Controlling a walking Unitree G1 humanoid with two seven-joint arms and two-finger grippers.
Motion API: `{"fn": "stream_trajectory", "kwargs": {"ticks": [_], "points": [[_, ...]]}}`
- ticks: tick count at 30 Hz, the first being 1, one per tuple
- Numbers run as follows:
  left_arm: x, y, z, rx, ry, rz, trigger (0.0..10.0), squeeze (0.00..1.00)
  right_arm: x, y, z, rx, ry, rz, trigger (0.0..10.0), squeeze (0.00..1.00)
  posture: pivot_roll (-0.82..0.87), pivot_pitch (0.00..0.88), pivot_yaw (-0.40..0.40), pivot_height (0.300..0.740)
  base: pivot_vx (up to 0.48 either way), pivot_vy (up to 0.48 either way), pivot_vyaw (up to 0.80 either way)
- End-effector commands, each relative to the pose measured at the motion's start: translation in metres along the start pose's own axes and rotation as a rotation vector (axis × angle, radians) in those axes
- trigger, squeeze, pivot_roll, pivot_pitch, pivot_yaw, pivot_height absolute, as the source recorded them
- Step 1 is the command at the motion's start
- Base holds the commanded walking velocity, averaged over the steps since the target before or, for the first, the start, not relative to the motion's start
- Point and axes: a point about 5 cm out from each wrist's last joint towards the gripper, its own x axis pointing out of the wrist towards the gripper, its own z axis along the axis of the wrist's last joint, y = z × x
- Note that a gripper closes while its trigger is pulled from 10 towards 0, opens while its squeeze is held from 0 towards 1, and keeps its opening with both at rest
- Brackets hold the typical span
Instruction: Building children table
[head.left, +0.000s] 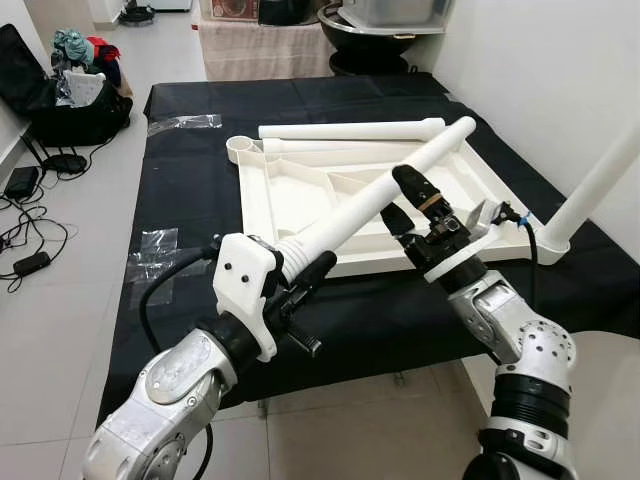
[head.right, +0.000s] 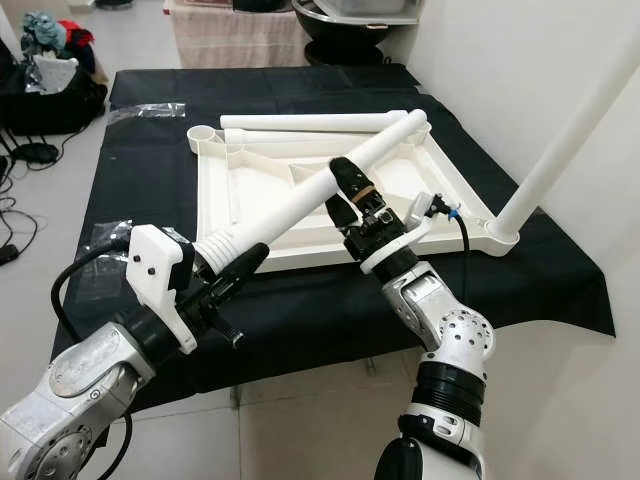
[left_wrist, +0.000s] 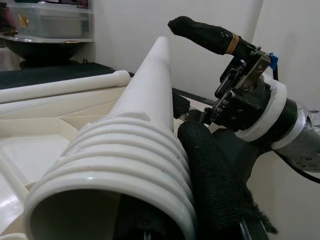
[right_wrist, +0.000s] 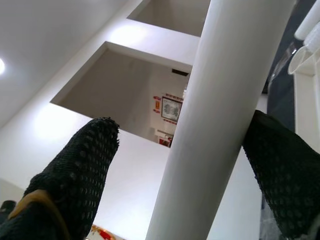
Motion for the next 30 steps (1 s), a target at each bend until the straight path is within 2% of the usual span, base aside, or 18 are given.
{"fn": "stream_trajectory", "kwargs": {"ticks": [1, 4, 8, 17, 27, 28, 29, 30], "points": [[0.001, -0.005, 0.002, -0.004, -0.013, -0.019, 10.0, 0.0, 0.002, 0.007, -0.003, 0.014, 0.017, 0.056, 10.0, 0.0, 0.06, 0.125, -0.098, 0.74, 0.0, 0.0, 0.0], [0.004, -0.011, 0.0, -0.015, -0.015, -0.039, 10.0, 0.0, 0.009, 0.007, -0.018, 0.027, 0.085, 0.066, 10.0, 0.0, 0.07, 0.127, -0.099, 0.74, 0.0, 0.0, 0.0], [0.007, -0.016, 0.001, -0.036, -0.023, -0.055, 10.0, 0.0, 0.012, 0.002, -0.026, 0.027, 0.119, 0.041, 10.0, 0.0, 0.06, 0.126, -0.097, 0.74, 0.0, 0.0, 0.0], [0.007, -0.027, -0.001, -0.064, -0.021, -0.091, 10.0, 0.0, 0.014, -0.001, -0.024, 0.029, 0.115, 0.018, 10.0, 0.0, 0.07, 0.128, -0.1, 0.74, 0.0, 0.0, 0.0], [0.006, -0.035, -0.002, -0.101, -0.019, -0.111, 10.0, 0.0, 0.017, 0.003, -0.024, 0.05, 0.13, 0.051, 10.0, 0.0, 0.06, 0.132, -0.098, 0.74, 0.0, 0.0, 0.0], [0.006, -0.036, -0.003, -0.1, -0.017, -0.113, 10.0, 0.0, 0.017, 0.005, -0.024, 0.05, 0.134, 0.06, 6.2, 0.0, 0.06, 0.134, -0.099, 0.74, 0.0, 0.0, 0.0], [0.006, -0.036, -0.003, -0.098, -0.017, -0.113, 10.0, 0.0, 0.018, 0.006, -0.025, 0.053, 0.137, 0.067, 0.0, 0.0, 0.06, 0.139, -0.096, 0.74, 0.0, 0.0, 0.0], [0.007, -0.036, -0.003, -0.096, -0.017, -0.112, 10.0, 0.0, 0.018, 0.007, -0.025, 0.053, 0.141, 0.075, 0.0, 0.0, 0.06, 0.14, -0.097, 0.74, 0.0, 0.0, 0.0]]}}
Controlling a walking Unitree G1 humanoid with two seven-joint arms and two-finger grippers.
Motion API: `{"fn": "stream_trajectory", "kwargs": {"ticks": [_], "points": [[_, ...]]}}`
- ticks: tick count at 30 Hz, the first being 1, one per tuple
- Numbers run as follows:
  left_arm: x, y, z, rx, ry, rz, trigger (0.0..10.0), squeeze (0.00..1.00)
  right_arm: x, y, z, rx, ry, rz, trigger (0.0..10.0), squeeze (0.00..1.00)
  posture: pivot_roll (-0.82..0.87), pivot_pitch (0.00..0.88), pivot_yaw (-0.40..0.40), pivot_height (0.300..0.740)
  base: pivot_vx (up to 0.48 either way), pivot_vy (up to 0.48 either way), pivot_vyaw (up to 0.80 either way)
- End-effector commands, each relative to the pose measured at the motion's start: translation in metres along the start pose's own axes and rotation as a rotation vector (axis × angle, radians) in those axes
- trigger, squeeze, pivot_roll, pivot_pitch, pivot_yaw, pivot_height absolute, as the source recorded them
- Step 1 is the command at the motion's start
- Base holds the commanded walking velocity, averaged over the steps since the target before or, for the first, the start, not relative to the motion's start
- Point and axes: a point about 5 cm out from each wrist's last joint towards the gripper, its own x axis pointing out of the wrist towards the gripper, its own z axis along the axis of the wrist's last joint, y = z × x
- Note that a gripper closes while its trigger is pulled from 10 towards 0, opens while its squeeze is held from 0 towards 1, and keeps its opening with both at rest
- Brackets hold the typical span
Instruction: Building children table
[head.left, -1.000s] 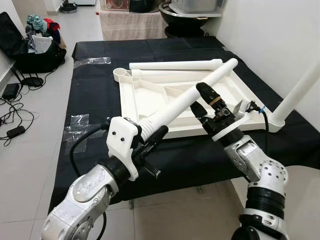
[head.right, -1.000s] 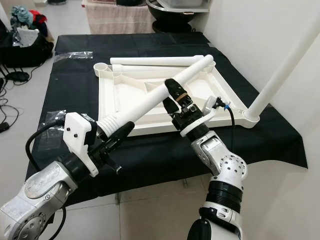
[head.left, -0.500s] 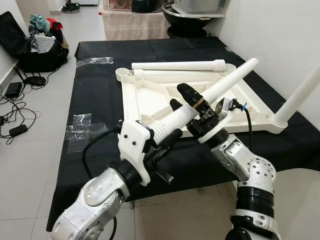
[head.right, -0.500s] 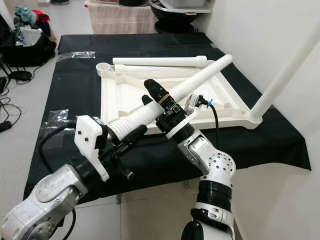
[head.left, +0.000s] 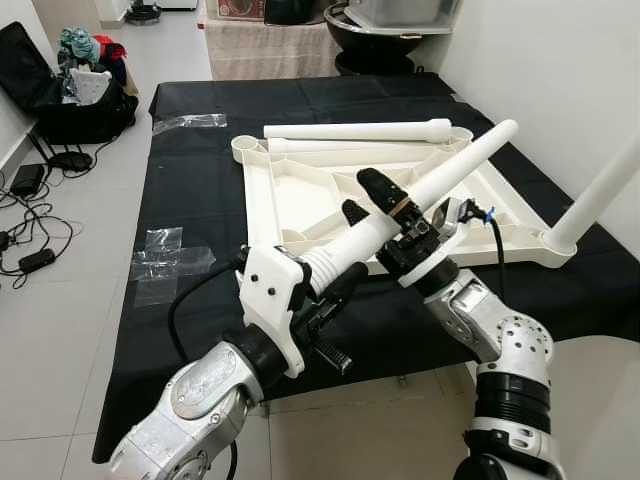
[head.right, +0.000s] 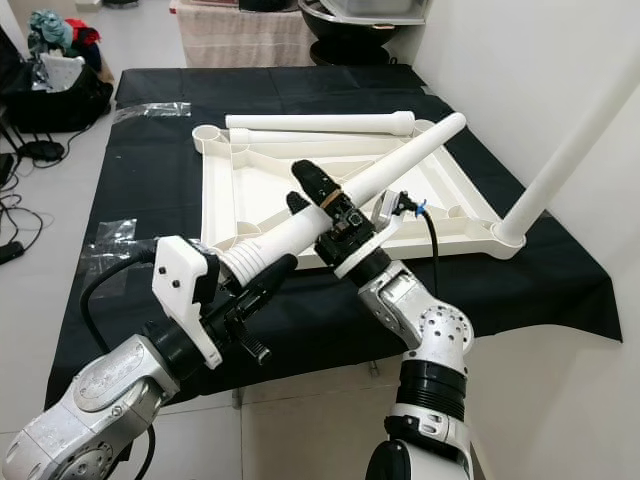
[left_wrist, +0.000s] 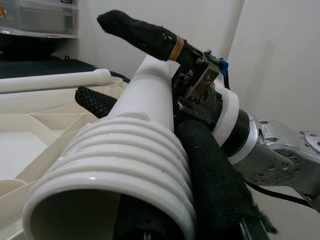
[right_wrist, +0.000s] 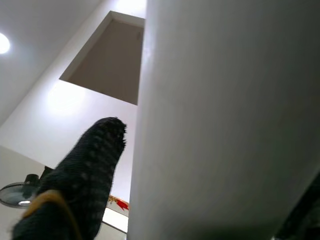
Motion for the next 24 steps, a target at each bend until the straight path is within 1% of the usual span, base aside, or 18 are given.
{"fn": "stream_trajectory", "kwargs": {"ticks": [1, 5, 13, 17, 18, 20, 21, 24], "points": [[0.001, -0.011, 0.001, -0.019, -0.006, -0.05, 10.0, 0.0, 0.007, 0.008, -0.002, -0.002, 0.028, 0.046, 0.0, 0.0, 0.06, 0.14, -0.097, 0.74, 0.0, 0.0, 0.0], [0.001, -0.01, 0.002, -0.025, -0.009, -0.044, 10.0, 0.0, 0.008, 0.007, -0.004, -0.011, 0.04, 0.04, 0.0, 0.0, 0.06, 0.144, -0.097, 0.74, 0.0, 0.0, 0.0], [0.0, -0.009, 0.001, -0.027, -0.008, -0.038, 10.0, 0.0, 0.009, 0.007, -0.002, -0.011, 0.029, 0.034, 0.0, 0.0, 0.06, 0.144, -0.095, 0.74, 0.0, 0.0, 0.0], [0.0, -0.01, -0.001, -0.043, 0.002, -0.041, 10.0, 0.0, 0.009, 0.007, -0.002, -0.014, 0.029, 0.033, 0.0, 0.0, 0.06, 0.142, -0.096, 0.74, 0.0, 0.0, 0.0], [-0.001, -0.01, -0.001, -0.05, 0.008, -0.041, 10.0, 0.0, 0.009, 0.007, -0.002, -0.014, 0.028, 0.032, 0.0, 0.0, 0.06, 0.142, -0.096, 0.74, 0.0, 0.0, 0.0], [-0.001, -0.011, -0.008, -0.1, 0.046, -0.029, 10.0, 0.0, 0.009, 0.007, -0.001, -0.013, 0.022, 0.035, 0.0, 0.0, 0.06, 0.139, -0.095, 0.74, 0.0, 0.0, 0.0], [-0.002, -0.01, -0.01, -0.117, 0.059, -0.023, 10.0, 1.0, 0.009, 0.008, -0.001, -0.014, 0.02, 0.035, 0.0, 0.0, 0.06, 0.134, -0.093, 0.74, 0.0, 0.0, 0.0], [-0.003, -0.01, -0.014, -0.126, 0.079, -0.019, 10.0, 1.0, 0.01, 0.009, 0.0, -0.019, 0.021, 0.04, 0.0, 0.0, 0.06, 0.131, -0.093, 0.74, 0.0, 0.0, 0.0]]}}
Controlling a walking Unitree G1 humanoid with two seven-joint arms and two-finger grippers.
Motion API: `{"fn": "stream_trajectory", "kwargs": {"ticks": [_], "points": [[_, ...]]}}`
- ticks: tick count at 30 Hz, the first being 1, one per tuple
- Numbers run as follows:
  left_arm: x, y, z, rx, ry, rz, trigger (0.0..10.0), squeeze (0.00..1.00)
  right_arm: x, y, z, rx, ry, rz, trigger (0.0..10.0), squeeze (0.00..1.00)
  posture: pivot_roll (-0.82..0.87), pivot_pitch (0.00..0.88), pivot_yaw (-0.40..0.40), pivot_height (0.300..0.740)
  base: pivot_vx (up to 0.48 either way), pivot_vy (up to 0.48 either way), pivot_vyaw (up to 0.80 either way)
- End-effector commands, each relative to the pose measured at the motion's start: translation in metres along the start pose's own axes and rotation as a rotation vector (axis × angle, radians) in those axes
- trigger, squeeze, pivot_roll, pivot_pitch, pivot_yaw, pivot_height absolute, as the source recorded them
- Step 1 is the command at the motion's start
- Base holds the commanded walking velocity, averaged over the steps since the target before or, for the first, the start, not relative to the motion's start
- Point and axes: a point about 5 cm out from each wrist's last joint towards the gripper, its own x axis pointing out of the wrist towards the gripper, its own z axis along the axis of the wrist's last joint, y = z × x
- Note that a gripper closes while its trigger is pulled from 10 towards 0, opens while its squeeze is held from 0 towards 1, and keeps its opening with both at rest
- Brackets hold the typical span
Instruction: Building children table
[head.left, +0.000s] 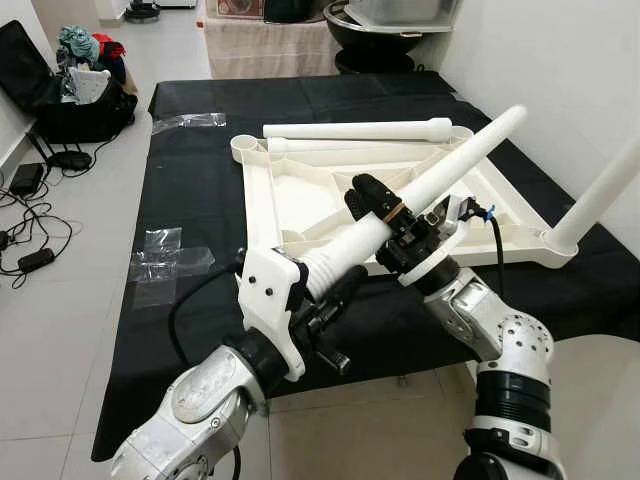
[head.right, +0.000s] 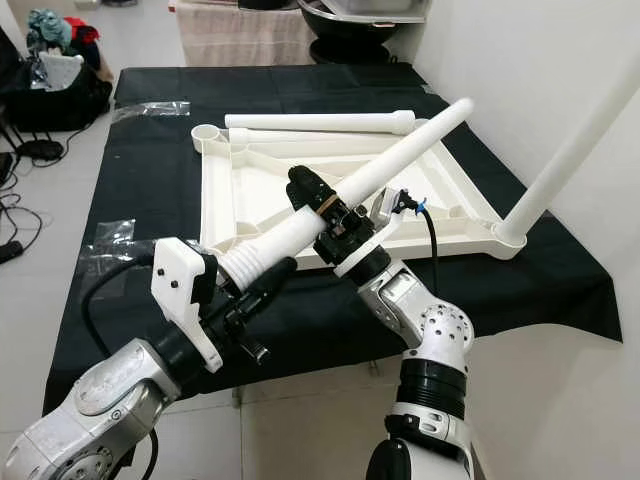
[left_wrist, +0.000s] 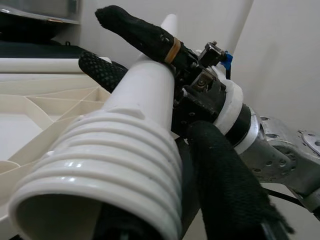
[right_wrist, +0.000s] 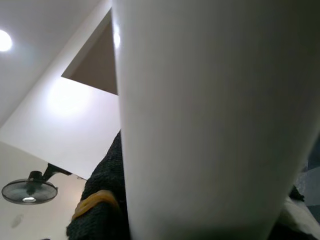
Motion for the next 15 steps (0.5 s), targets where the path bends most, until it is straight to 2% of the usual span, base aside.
{"fn": "stream_trajectory", "kwargs": {"ticks": [1, 7, 8, 15], "points": [[-0.001, -0.008, -0.011, -0.05, 0.06, -0.043, 10.0, 1.0, 0.008, 0.009, 0.002, -0.02, 0.001, 0.036, 0.0, 0.0, 0.06, 0.124, -0.091, 0.74, 0.0, 0.0, 0.0], [-0.004, -0.003, -0.015, -0.023, 0.097, -0.013, 10.0, 1.0, 0.012, 0.014, 0.01, -0.031, -0.032, 0.056, 0.0, 0.0, 0.06, 0.118, -0.091, 0.74, 0.0, 0.0, 0.0], [-0.005, -0.001, -0.016, -0.033, 0.101, -0.003, 10.0, 0.0, 0.013, 0.015, 0.011, -0.034, -0.034, 0.06, 0.0, 0.0, 0.06, 0.117, -0.092, 0.74, 0.0, 0.0, 0.0], [-0.013, 0.008, -0.025, -0.032, 0.143, 0.06, 10.0, 0.0, 0.016, 0.02, 0.019, -0.06, -0.048, 0.077, 0.0, 0.0, 0.07, 0.105, -0.094, 0.74, 0.0, 0.0, 0.0]]}}
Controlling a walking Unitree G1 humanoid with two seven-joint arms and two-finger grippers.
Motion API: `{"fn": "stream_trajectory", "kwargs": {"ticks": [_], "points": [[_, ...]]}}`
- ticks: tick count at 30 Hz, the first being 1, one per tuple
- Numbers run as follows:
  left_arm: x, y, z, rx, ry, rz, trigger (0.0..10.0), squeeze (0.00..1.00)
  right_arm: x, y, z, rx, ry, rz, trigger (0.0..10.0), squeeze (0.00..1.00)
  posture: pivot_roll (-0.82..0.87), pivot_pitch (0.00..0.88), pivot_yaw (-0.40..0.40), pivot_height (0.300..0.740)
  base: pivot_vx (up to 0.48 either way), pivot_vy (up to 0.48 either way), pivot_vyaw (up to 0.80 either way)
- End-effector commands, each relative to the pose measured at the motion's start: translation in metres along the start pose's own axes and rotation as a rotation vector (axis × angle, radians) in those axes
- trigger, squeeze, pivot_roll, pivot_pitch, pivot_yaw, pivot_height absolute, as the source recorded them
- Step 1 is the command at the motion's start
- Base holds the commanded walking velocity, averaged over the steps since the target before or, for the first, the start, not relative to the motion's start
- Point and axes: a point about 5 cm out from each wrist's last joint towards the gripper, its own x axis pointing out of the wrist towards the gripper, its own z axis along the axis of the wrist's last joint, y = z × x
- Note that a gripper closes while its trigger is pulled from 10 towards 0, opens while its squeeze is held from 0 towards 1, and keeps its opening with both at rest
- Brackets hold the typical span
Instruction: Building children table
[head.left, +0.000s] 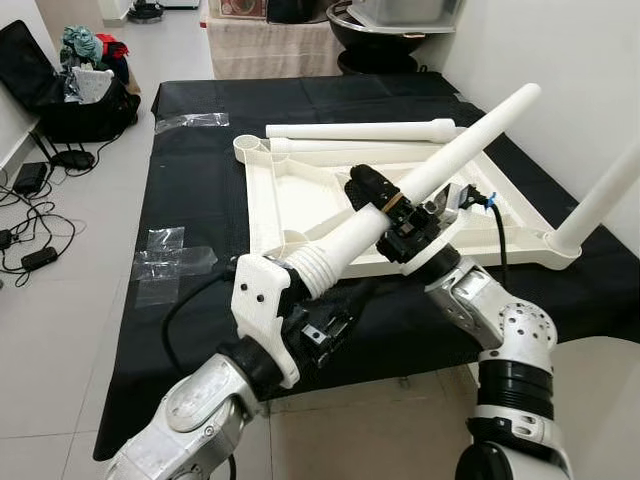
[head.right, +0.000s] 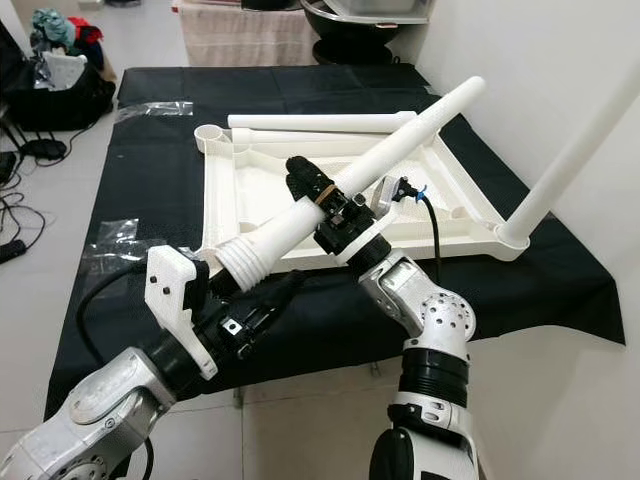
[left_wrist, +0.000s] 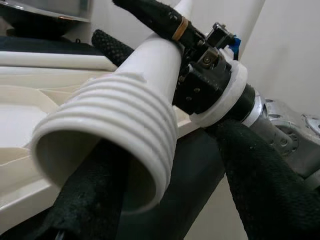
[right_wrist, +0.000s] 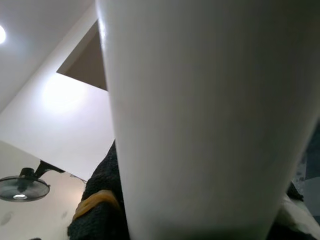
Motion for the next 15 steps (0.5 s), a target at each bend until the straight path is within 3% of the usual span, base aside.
{"fn": "stream_trajectory", "kwargs": {"ticks": [1, 14, 15], "points": [[-0.003, 0.003, -0.019, -0.019, 0.109, 0.019, 10.0, 0.0, 0.009, 0.013, 0.007, -0.02, -0.034, 0.081, 0.0, 0.0, 0.07, 0.105, -0.094, 0.74, 0.0, 0.0, 0.0], [-0.006, 0.0, -0.022, -0.038, 0.109, 0.037, 10.0, 0.0, 0.017, 0.014, 0.048, -0.134, -0.196, -0.004, 0.0, 0.0, 0.07, 0.097, -0.103, 0.74, 0.0, 0.0, 0.0], [-0.006, 0.0, -0.024, -0.036, 0.114, 0.04, 10.0, 0.0, 0.018, 0.014, 0.054, -0.174, -0.22, -0.034, 0.0, 0.0, 0.07, 0.097, -0.104, 0.74, 0.0, 0.0, 0.0]]}}
